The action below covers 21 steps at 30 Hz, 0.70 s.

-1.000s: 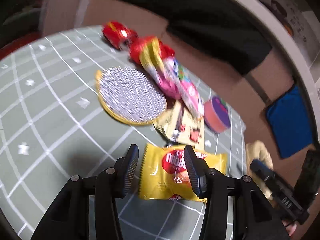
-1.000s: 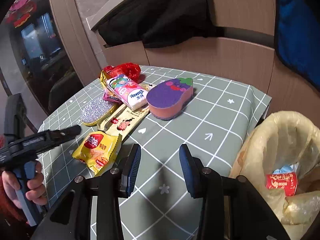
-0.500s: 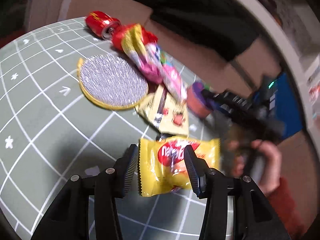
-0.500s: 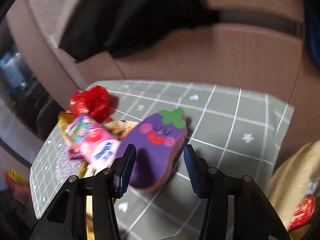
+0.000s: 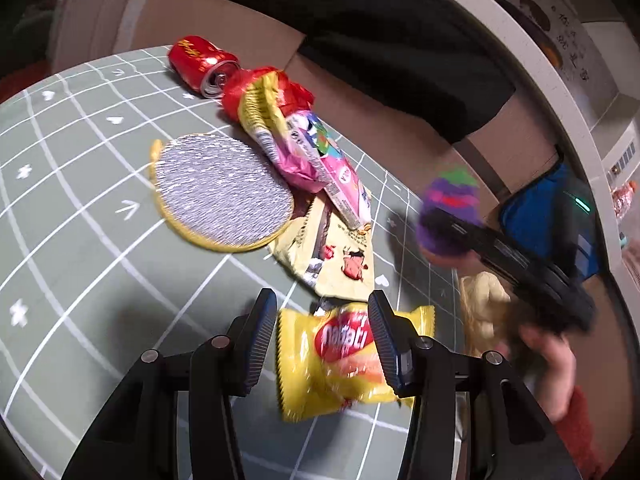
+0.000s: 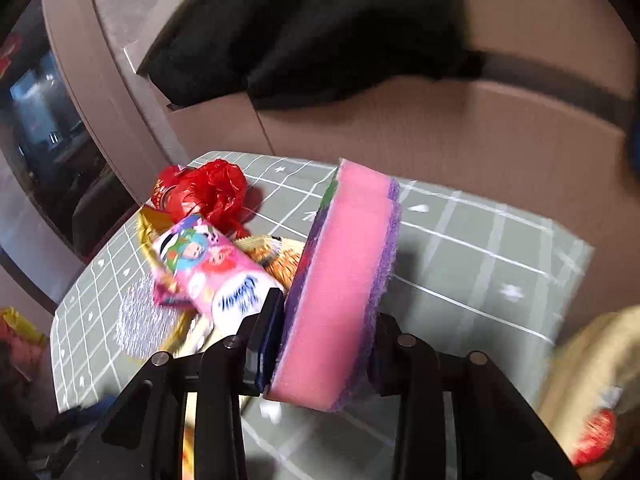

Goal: Collect trash
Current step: 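Grasp the pink-purple sponge with the right gripper, then lift the yellow snack packet and sponge and carry both toward the bin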

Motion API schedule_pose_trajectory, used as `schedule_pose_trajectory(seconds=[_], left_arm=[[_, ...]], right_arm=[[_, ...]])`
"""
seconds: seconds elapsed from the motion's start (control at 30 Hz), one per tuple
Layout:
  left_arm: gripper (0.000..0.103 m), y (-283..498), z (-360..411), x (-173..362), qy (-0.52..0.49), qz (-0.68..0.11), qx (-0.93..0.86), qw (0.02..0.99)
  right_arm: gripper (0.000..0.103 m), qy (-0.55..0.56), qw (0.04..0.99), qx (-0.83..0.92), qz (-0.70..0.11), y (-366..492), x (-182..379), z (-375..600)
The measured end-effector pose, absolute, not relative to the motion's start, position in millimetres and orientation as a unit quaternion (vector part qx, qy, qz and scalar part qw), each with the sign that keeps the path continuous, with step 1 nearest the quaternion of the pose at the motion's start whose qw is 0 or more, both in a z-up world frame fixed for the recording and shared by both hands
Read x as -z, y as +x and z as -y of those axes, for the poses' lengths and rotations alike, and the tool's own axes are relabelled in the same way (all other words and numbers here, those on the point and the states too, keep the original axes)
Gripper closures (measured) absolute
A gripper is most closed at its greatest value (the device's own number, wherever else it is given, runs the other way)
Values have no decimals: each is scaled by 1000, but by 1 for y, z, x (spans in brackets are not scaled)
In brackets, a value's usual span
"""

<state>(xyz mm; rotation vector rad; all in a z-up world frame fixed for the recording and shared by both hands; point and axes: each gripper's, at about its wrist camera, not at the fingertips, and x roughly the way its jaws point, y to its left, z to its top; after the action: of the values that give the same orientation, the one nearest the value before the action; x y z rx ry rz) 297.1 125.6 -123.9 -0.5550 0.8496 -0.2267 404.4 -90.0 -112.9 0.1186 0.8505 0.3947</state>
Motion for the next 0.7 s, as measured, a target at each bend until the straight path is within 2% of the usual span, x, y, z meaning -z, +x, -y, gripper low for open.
schedule_pose_trajectory(seconds=[0.2, 0.4, 0.7], left_arm=[[55, 320, -110, 138, -267, -424, 118, 857], [55, 297, -93, 135, -238, -441, 133, 855], [55, 268, -47, 129, -125, -439, 143, 878]], right_arm=[[70, 62, 900, -176, -394, 343, 94, 140], [70, 70, 901, -167, -394, 295, 95, 177], [69, 64, 909, -176, -371, 263, 86, 187]])
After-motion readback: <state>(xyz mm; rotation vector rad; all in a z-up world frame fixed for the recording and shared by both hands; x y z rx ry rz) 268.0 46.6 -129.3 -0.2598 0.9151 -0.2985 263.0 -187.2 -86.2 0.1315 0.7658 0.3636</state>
